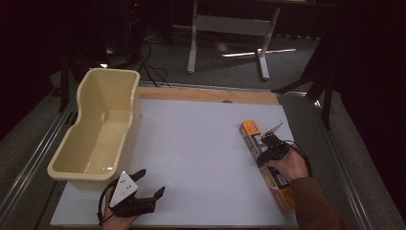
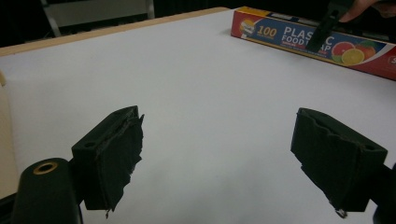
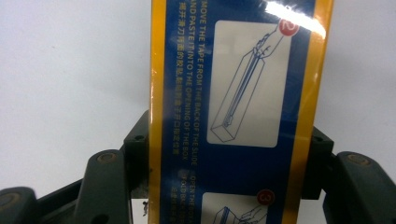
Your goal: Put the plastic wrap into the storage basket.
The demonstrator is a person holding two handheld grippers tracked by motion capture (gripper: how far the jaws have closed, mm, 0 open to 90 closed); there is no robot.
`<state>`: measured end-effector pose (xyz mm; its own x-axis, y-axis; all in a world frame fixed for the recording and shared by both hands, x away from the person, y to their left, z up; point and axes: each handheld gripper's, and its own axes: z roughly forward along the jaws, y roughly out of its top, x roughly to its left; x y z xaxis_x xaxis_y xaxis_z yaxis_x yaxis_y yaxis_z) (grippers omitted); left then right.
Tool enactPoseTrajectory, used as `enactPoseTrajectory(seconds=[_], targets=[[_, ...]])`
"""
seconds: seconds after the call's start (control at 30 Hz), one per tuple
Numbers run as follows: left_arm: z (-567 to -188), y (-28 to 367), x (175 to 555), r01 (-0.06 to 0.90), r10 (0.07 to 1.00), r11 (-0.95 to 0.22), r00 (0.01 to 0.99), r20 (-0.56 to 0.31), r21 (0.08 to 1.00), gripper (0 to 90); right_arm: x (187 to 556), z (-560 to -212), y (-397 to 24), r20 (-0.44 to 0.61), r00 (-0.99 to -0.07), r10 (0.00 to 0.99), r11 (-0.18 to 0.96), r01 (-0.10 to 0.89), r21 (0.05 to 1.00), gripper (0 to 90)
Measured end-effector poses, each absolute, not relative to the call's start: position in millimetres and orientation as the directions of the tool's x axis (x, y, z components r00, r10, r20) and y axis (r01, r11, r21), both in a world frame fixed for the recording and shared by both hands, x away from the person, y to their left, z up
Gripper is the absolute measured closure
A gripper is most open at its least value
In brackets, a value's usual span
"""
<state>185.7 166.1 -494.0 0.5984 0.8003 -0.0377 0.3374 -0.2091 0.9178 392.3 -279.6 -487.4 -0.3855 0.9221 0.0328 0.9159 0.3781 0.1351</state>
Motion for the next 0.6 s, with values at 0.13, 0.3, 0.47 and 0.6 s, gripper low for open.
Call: enactPoseTrajectory(seconds=[0.13,0.3,0.47,0.6], targets=[[-494,166,186,0.338,0.801,-0.211,0.598,-0.036,0.917,16.3,392,-486,-285,0.094,-0.351,0.932,0.337,0.931,0.142,39.4],[-494,166,186,0.339,0.801,-0.212,0.597,-0.036,0.917,16.4,390,-485,-288,0.154,-0.334,0.93,0.311,0.938,0.154,39.4],[-494,166,186,0.339,0.801,-0.21,0.597,-0.037,0.917,16.4,389,-481,-291,0.231,-0.305,0.924,0.266,0.946,0.186,39.4],[-494,166,186,0.338,0.801,-0.212,0.598,-0.035,0.917,16.4,388,-476,-288,0.304,-0.295,0.906,0.237,0.948,0.213,39.4]])
